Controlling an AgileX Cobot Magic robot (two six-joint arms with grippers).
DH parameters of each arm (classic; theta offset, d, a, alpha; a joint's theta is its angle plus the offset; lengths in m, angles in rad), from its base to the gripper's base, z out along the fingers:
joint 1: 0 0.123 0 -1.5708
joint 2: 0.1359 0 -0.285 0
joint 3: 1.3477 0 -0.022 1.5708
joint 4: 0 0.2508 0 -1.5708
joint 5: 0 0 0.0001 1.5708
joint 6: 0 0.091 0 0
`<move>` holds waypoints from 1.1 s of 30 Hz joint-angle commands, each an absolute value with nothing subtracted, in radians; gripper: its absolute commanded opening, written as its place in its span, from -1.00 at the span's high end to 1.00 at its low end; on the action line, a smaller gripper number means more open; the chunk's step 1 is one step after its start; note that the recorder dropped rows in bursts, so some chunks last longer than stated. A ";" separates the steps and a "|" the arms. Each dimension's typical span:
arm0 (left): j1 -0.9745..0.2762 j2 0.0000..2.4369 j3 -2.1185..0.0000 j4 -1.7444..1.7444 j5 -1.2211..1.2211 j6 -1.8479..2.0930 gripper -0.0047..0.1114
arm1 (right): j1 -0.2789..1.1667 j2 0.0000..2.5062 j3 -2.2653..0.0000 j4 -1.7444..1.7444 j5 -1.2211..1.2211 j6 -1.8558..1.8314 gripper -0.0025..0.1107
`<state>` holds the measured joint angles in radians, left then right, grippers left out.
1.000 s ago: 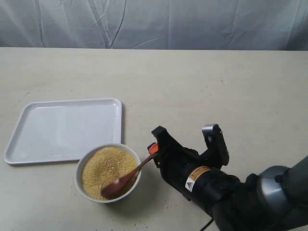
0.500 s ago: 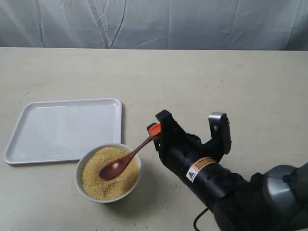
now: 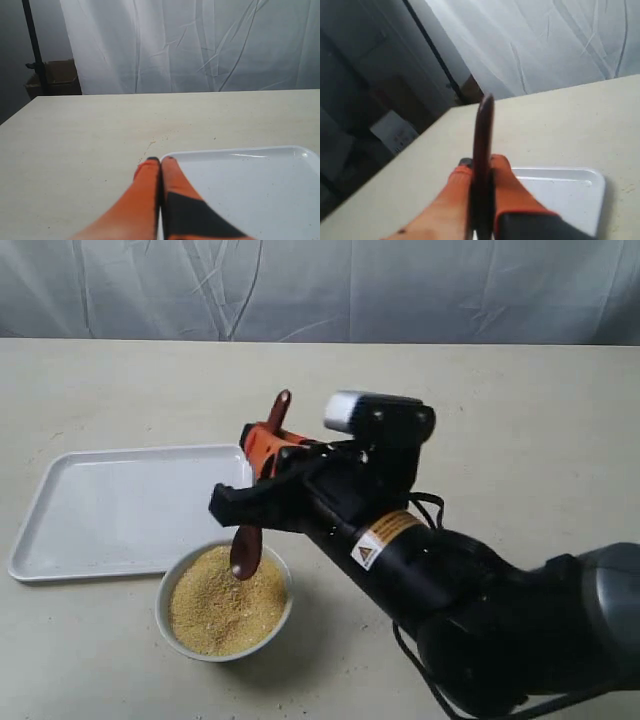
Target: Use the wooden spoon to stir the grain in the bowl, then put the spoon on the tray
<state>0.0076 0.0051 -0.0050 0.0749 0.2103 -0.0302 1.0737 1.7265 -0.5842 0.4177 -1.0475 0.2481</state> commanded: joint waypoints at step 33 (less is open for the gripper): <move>0.008 0.000 0.000 0.071 0.206 -0.033 0.91 | 1.100 1.742 -0.766 0.363 -0.753 0.056 0.97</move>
<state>0.0076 0.0051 -0.0050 0.0749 0.2103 -0.0302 1.0911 1.7517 -0.7169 0.3982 -0.8183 0.0676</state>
